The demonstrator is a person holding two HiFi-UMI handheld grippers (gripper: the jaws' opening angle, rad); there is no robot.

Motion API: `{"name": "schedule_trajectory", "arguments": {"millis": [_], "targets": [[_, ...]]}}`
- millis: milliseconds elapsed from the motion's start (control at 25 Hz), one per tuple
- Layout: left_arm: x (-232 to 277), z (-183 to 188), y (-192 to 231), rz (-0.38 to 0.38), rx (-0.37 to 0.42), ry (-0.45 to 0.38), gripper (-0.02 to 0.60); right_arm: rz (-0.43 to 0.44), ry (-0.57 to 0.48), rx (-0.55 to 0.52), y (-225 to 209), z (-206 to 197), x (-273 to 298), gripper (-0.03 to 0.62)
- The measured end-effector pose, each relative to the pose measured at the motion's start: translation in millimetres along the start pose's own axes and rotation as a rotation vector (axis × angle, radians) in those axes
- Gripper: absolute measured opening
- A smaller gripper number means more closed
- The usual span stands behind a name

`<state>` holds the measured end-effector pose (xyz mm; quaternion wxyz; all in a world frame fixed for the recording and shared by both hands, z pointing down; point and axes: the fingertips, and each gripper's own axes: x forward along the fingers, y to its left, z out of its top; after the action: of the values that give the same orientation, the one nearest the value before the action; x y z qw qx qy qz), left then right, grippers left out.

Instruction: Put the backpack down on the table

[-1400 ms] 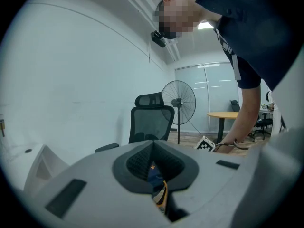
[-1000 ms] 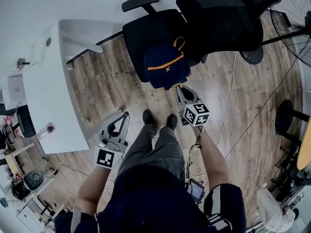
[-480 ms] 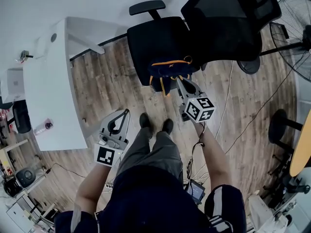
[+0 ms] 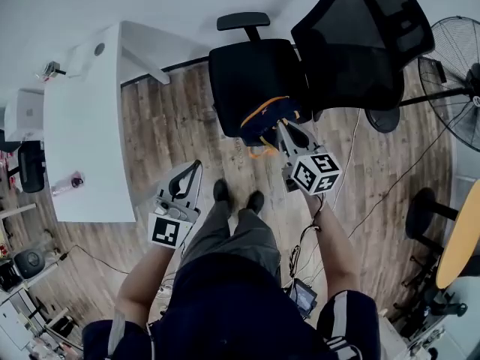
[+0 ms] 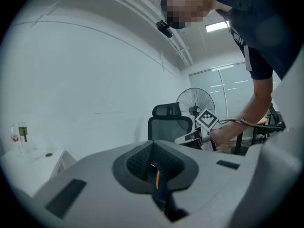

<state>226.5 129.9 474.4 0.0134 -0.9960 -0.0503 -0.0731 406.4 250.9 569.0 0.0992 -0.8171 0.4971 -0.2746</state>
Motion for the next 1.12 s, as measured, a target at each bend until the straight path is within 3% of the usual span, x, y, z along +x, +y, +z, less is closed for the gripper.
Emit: {"name": "schedule_trajectory", "arguments": {"millis": [280, 640, 880, 1120], "targets": [[-10.1, 17.0, 6.7, 0.049, -0.019, -0.016, 0.003, 0.074, -0.039, -0.032, 39.3, 48.6, -10.2, 0.002], [-53.1, 37.6, 27.2, 0.192, -0.025, -0.029, 0.003, 0.205, -0.104, -0.131, 107.4, 114.1, -32.0, 0.003], [-92.9, 47.8, 31.4, 0.291, -0.037, -0.044, 0.003, 0.291, -0.079, -0.162, 145.2, 114.5, -43.7, 0.003], [-133.6, 55.5, 37.4, 0.404, -0.034, -0.038, 0.003, 0.459, -0.056, -0.185, 208.5, 110.0, -56.5, 0.003]]}}
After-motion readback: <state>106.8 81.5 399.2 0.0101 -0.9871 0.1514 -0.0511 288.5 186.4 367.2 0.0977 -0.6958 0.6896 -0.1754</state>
